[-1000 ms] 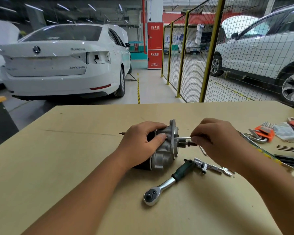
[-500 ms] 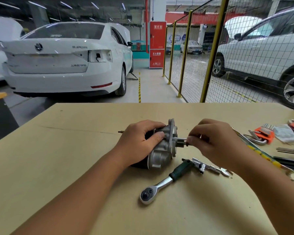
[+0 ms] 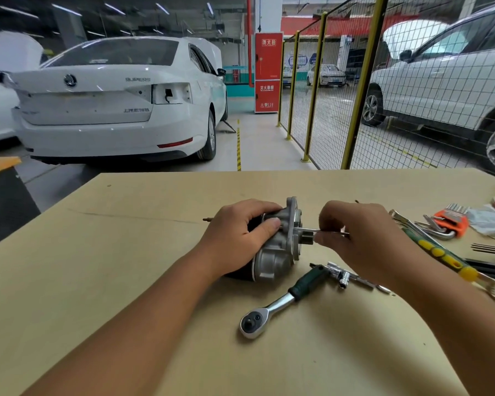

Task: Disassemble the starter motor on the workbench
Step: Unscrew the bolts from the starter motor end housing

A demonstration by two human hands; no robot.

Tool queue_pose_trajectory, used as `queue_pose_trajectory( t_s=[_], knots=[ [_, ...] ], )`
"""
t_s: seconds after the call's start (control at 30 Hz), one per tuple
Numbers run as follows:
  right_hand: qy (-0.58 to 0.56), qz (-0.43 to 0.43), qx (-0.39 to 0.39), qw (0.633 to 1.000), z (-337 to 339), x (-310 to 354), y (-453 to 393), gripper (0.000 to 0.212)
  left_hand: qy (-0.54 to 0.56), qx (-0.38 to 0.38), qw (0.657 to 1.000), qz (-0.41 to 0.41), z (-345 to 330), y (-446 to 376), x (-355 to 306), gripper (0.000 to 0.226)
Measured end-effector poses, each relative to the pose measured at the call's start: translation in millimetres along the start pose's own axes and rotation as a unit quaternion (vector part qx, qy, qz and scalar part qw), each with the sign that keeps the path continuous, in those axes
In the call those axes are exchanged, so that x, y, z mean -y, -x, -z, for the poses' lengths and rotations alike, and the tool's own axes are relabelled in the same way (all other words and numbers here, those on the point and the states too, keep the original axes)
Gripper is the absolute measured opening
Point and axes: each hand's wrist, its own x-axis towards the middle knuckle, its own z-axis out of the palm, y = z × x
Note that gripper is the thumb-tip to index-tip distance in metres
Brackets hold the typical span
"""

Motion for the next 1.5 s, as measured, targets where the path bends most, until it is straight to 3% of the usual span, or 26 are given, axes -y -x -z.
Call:
queue_pose_trajectory(
  t_s=[0.07, 0.2, 0.4, 0.7, 1.03, 1.17, 1.27, 1.5],
  knots=[
    [-0.021, 0.007, 0.004, 1.0, -0.8, -1.2, 0.0, 0.007, 0.002, -0.001, 1.0, 0.003, -0.7, -0.5, 0.8, 0.036],
    [-0.001, 0.016, 0.024, 1.0, -2.6, -4.6, -3.6, 0.018, 0.005, -0.003, 1.0, 0.001, -1.2, -0.7, 1.0, 0.036],
    [0.072, 0.016, -0.026, 0.997, -0.3, 2.6, 0.1, 0.012, 0.001, 0.001, 1.0, -0.006, 0.5, 0.5, -0.1, 0.039],
    [-0.001, 0.027, -0.006, 1.0, -2.8, -7.0, -2.1, 0.013, 0.012, -0.003, 1.0, -0.006, -0.9, -0.9, 1.2, 0.036],
    [0.063, 0.019, -0.027, 0.997, 2.8, -0.3, -1.6, 0.008, 0.0, 0.003, 1.0, -0.006, 0.5, 0.6, -0.7, 0.038],
    [0.017, 0.017, -0.001, 1.0, 2.4, -2.9, -1.1, 0.014, 0.009, -0.006, 1.0, -0.003, -0.6, 0.5, -0.8, 0.036],
    [-0.004, 0.022, 0.017, 1.0, 1.7, -4.1, 0.0, 0.006, 0.007, -0.006, 1.0, -0.004, -0.8, 0.1, -0.1, 0.036],
    [0.028, 0.026, 0.015, 0.999, 3.8, -7.7, -4.8, 0.008, 0.007, -0.002, 1.0, -0.011, -0.4, -0.7, 1.4, 0.037]
  ],
)
